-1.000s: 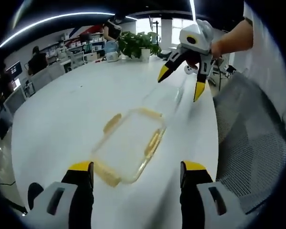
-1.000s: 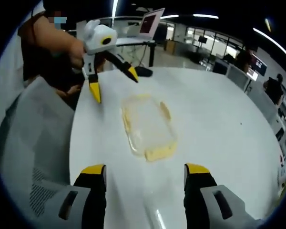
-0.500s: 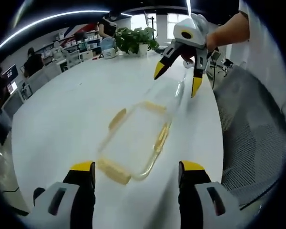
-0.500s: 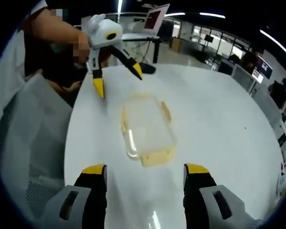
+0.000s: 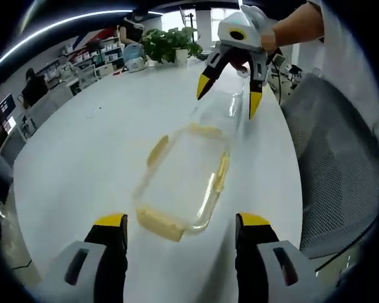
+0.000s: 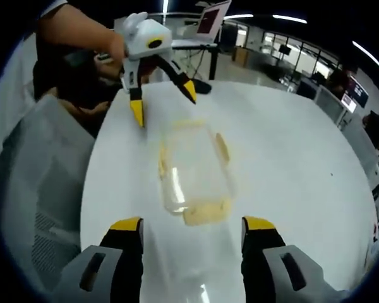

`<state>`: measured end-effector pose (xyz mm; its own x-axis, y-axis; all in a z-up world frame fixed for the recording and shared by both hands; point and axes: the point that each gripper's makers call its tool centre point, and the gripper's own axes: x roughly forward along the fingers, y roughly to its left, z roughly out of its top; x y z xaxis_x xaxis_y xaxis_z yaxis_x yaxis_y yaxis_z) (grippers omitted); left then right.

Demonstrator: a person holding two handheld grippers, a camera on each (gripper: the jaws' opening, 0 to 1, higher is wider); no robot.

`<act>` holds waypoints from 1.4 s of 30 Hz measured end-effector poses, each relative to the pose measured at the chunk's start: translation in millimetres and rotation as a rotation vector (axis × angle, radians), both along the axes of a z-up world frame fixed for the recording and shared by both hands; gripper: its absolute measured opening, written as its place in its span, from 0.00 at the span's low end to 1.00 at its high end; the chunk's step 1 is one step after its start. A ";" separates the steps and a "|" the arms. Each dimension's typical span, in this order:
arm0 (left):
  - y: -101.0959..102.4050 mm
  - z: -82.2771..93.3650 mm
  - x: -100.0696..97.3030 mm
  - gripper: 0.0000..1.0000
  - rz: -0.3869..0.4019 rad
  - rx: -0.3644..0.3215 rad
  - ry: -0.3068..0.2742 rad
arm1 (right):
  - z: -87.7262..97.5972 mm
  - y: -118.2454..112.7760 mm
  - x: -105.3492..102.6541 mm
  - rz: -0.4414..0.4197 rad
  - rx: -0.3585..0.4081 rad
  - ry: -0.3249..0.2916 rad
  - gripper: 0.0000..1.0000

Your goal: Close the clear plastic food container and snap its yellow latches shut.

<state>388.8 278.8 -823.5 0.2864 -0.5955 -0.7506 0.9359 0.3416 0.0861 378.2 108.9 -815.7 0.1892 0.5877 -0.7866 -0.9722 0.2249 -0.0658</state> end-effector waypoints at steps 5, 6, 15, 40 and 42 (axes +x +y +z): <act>0.1 -3.0 1.9 0.70 -0.016 0.010 0.012 | -3.4 2.4 3.0 0.007 -0.002 0.005 0.62; 0.4 -3.8 2.2 0.69 -0.020 0.014 0.014 | -4.0 2.8 3.1 0.009 0.000 0.007 0.62; 2.0 -7.8 8.3 0.69 -0.048 0.041 0.019 | -12.2 2.7 4.7 0.027 -0.019 0.020 0.62; 1.3 -20.8 20.6 0.66 -0.159 0.114 0.037 | -22.3 14.0 17.1 0.083 -0.055 0.024 0.59; 1.4 -22.0 20.3 0.66 -0.176 0.123 0.041 | -23.8 15.3 18.3 0.090 -0.061 0.024 0.59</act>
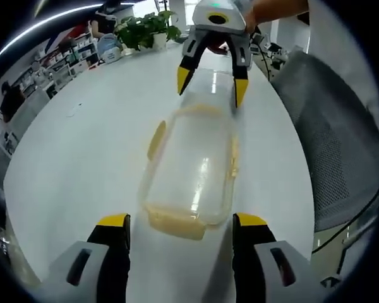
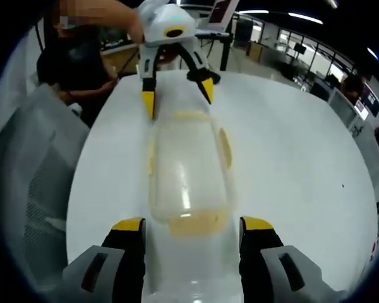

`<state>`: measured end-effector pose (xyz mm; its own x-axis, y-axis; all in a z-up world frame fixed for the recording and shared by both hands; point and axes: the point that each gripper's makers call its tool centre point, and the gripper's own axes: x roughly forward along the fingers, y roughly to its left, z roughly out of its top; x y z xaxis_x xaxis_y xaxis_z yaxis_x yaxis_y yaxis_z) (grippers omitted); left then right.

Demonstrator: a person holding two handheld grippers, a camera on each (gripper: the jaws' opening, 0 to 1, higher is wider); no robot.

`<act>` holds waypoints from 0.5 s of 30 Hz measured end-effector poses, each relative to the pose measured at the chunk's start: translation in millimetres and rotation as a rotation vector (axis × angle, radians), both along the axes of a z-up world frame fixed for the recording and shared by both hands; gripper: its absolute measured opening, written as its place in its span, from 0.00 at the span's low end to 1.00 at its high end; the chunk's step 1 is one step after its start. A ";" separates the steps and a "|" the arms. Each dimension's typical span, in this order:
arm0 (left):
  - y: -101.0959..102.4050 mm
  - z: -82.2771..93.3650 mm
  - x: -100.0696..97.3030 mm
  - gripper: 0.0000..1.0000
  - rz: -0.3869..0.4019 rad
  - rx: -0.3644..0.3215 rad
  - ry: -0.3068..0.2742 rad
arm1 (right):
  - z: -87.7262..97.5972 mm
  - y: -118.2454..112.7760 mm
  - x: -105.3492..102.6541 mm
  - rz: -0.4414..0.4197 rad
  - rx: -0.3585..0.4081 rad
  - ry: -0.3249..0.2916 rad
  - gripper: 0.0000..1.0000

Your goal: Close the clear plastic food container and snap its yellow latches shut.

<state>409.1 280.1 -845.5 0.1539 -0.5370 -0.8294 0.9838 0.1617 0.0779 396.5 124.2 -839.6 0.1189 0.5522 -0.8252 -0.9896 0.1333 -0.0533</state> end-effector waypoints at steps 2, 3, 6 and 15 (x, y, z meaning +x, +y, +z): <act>0.8 -1.0 0.3 0.66 -0.012 0.008 0.002 | -0.3 1.2 0.5 0.005 -0.002 0.000 0.59; 1.5 -1.4 1.4 0.66 -0.020 0.013 0.004 | -0.5 2.6 1.1 0.006 -0.002 0.002 0.59; 2.8 -1.0 3.7 0.65 -0.036 0.024 0.007 | -1.3 4.5 2.4 0.014 -0.005 0.003 0.59; 6.7 -5.5 5.5 0.60 -0.121 0.078 0.013 | -7.8 3.8 5.3 0.028 -0.040 0.013 0.58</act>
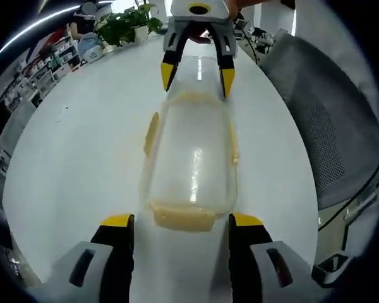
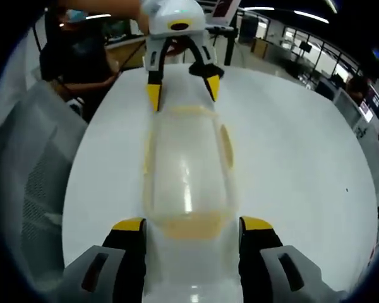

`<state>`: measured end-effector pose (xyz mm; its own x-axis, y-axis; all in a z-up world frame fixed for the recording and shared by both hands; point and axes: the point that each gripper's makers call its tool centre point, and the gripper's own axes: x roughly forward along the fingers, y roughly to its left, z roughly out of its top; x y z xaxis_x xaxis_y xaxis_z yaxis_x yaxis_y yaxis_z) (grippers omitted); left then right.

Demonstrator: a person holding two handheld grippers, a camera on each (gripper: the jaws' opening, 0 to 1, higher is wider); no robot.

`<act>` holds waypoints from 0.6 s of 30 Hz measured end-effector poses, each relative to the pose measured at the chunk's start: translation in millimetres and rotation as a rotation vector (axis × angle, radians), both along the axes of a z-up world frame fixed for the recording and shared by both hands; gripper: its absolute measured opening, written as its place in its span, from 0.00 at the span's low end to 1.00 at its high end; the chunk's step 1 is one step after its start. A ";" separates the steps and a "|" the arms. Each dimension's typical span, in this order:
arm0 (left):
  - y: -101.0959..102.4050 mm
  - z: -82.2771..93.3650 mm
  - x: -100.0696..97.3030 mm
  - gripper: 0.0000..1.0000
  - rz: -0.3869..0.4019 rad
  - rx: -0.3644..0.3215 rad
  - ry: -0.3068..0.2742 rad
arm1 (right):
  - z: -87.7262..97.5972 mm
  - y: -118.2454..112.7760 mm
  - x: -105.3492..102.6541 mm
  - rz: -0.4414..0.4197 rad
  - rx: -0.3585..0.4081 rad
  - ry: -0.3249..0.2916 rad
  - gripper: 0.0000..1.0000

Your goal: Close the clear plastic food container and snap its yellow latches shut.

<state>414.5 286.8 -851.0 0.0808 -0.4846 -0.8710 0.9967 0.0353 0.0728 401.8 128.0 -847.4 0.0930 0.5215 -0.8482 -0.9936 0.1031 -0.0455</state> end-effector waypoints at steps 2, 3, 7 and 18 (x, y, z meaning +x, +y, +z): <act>0.6 -1.2 -0.9 0.60 -0.020 0.014 -0.002 | -1.9 -0.2 -0.1 0.002 -0.007 0.003 0.58; 0.3 -1.6 -0.9 0.60 -0.025 0.017 -0.003 | -2.7 -0.5 -0.4 0.003 -0.012 0.003 0.58; -1.3 -4.9 -1.7 0.59 -0.054 0.029 -0.002 | -5.3 -0.4 -1.6 0.010 -0.017 0.008 0.55; -0.1 -8.8 3.9 0.54 -0.088 0.048 -0.010 | -14.9 0.6 -3.6 0.039 -0.050 0.011 0.54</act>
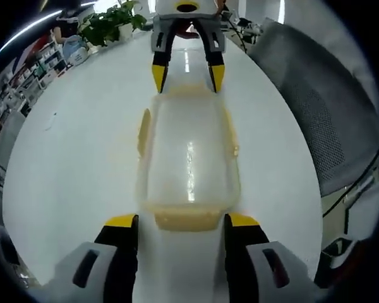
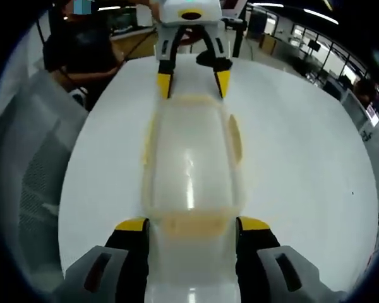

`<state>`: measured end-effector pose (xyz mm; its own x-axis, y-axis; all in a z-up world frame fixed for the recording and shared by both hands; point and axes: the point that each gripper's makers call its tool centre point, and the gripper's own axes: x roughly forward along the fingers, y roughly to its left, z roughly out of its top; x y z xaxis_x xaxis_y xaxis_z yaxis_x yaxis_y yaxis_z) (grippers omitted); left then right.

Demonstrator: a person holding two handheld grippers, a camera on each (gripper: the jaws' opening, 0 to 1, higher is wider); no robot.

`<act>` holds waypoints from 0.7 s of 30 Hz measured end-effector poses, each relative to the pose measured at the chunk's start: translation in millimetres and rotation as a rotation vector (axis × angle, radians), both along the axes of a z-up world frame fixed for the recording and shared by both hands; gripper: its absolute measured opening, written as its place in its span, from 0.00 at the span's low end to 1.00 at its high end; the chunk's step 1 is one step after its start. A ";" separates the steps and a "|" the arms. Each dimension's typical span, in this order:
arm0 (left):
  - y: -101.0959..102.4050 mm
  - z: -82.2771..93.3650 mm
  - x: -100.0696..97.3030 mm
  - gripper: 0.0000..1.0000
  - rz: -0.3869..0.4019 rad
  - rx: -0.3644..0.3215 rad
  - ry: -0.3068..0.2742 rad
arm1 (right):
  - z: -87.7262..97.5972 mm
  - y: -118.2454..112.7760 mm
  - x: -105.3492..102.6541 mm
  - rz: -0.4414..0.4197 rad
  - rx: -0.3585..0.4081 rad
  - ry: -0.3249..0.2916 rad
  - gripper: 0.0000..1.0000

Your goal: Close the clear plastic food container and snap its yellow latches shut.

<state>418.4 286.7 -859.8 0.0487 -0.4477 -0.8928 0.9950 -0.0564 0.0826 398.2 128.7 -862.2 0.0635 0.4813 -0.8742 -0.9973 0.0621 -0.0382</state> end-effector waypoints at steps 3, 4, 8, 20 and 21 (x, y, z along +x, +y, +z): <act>0.8 -0.2 0.9 0.53 -0.015 0.003 -0.001 | 0.3 1.9 0.7 -0.004 0.007 0.000 0.54; 0.7 -0.2 1.3 0.54 -0.009 0.001 0.001 | -0.3 1.9 0.8 -0.003 0.007 0.000 0.54; -0.9 -0.8 0.4 0.53 -0.012 -0.003 0.006 | -3.4 0.4 0.1 -0.006 0.000 0.006 0.54; -2.0 -1.5 -8.1 0.41 -0.015 -0.006 0.064 | -4.2 -1.1 -2.0 0.003 0.005 0.031 0.45; -2.0 -1.6 -8.5 0.41 -0.019 -0.007 0.065 | -3.7 -1.7 -2.0 0.007 0.002 0.031 0.43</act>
